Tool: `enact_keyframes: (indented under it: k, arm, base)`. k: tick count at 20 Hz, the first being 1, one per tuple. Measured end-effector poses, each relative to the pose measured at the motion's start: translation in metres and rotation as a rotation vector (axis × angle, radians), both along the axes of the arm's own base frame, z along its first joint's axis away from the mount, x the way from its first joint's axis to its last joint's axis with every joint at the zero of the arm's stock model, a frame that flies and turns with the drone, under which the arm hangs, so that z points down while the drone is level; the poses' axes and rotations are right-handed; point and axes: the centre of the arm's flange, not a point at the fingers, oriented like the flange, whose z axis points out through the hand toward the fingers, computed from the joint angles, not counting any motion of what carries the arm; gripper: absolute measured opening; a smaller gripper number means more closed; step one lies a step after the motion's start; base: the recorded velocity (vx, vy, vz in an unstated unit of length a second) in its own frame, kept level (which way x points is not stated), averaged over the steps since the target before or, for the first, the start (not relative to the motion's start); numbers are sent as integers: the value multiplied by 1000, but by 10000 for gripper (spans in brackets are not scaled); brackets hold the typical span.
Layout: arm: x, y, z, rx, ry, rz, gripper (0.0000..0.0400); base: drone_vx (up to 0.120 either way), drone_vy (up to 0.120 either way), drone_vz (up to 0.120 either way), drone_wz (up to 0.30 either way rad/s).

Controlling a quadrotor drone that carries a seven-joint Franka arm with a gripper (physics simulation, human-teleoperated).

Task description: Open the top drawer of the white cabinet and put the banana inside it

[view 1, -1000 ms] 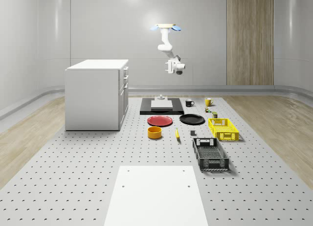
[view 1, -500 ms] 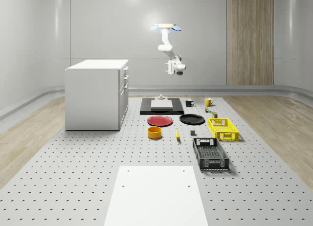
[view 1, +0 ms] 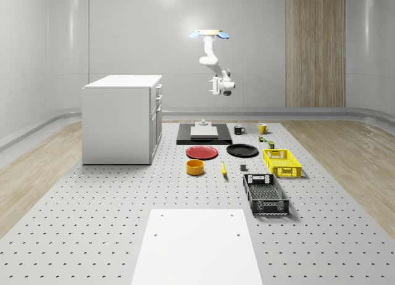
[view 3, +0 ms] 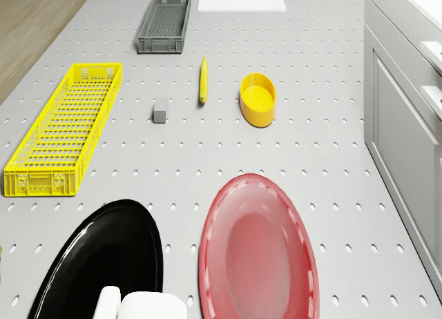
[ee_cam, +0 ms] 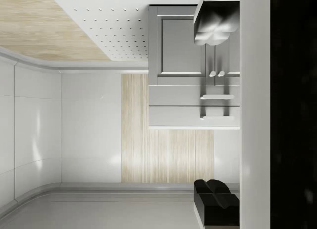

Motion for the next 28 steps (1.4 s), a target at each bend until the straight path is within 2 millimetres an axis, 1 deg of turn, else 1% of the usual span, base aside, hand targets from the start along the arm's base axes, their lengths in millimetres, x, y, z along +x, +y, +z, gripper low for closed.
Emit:
enact_keyframes:
  k: [3,19,28]
  arm:
    - [0,0,0,0,0,0,400]
    - [0,0,0,0,0,0,400]
    - [0,0,0,0,0,0,400]
  base:
    - [120,-27,0,0]
    - [120,-120,0,0]
    - [120,-120,111,0]
